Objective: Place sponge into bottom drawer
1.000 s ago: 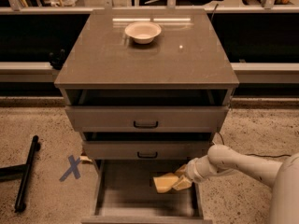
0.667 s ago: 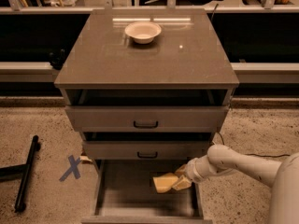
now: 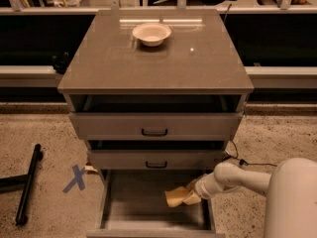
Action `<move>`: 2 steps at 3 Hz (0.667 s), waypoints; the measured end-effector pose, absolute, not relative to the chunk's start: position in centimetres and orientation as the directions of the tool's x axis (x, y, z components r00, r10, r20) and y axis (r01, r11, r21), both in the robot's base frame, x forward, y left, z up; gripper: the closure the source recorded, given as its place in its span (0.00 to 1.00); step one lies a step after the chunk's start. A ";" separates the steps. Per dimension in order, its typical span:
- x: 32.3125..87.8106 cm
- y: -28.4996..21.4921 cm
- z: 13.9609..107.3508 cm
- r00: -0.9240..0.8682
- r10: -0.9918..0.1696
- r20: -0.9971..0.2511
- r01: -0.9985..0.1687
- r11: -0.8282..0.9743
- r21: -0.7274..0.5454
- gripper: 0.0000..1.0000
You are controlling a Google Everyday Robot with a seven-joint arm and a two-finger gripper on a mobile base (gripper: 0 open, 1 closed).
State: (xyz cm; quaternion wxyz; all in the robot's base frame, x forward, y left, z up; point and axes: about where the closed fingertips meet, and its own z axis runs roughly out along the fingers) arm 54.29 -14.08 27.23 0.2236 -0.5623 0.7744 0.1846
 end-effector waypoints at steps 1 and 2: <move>54.3 -14.1 27.2 -0.268 -0.788 -0.554 -0.953 0.299 0.034 1.00; 54.5 -12.9 25.5 -0.256 -0.781 -0.570 -0.957 0.286 0.037 1.00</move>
Offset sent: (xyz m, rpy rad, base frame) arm 0.0113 0.0362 -0.0581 0.0640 -0.0168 0.0393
